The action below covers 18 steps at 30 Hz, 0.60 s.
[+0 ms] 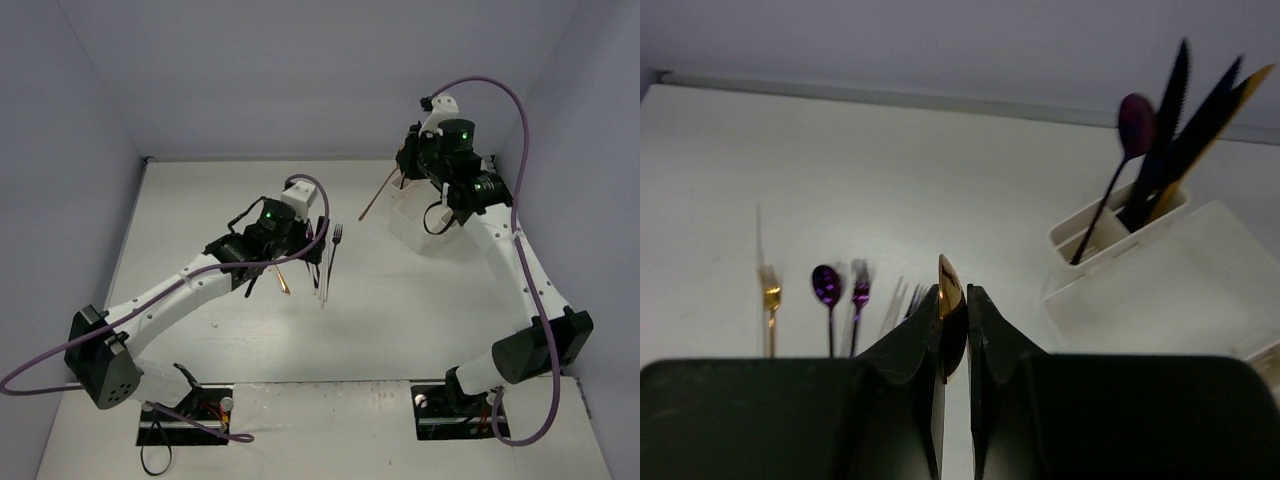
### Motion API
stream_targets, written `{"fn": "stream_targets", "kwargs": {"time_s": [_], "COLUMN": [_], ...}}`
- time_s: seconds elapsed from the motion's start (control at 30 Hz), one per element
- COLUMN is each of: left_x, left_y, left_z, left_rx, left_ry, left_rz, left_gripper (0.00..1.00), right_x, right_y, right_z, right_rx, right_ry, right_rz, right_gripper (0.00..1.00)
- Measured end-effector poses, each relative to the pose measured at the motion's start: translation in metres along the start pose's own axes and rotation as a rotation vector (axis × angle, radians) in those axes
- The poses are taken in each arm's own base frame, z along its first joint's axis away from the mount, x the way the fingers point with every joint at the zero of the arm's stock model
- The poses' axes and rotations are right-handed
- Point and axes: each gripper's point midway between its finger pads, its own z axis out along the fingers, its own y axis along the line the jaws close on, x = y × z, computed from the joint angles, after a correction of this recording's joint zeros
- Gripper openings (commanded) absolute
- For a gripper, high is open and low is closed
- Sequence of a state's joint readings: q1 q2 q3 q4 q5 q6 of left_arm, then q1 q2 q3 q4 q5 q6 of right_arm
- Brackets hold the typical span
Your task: Sort the eating utensils into containers
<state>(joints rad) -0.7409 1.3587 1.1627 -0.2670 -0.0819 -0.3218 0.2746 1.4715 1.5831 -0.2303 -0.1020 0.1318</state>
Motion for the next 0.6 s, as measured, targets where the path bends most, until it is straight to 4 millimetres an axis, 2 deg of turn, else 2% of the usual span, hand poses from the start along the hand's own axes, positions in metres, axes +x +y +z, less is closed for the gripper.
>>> {"fn": "stream_targets", "kwargs": {"time_s": [0.13,0.27,0.4,0.6], "left_x": [0.02,0.041,0.058,0.072], "left_y": [0.038,0.068,0.092,0.105], "left_z": [-0.012,-0.027,-0.038,-0.046], "left_rx": [-0.091,-0.156,-0.215,-0.249], "left_ry": [0.038,0.064,0.089,0.118], "left_rz": [-0.065,-0.118,-0.146,-0.149], "left_gripper": [0.97,0.97,0.97,0.97], "right_x": [-0.019,-0.037,-0.047,-0.044], "right_y": [-0.041,-0.072,-0.086,-0.101], "right_z": [0.021,0.043,0.063,0.09], "right_rx": [0.127,0.224,0.279,0.328], "right_ry": [-0.025,-0.045,-0.053,-0.03], "right_rz": [-0.026,-0.072,-0.138,-0.219], "right_gripper": [0.0,0.0,0.0,0.0]}}
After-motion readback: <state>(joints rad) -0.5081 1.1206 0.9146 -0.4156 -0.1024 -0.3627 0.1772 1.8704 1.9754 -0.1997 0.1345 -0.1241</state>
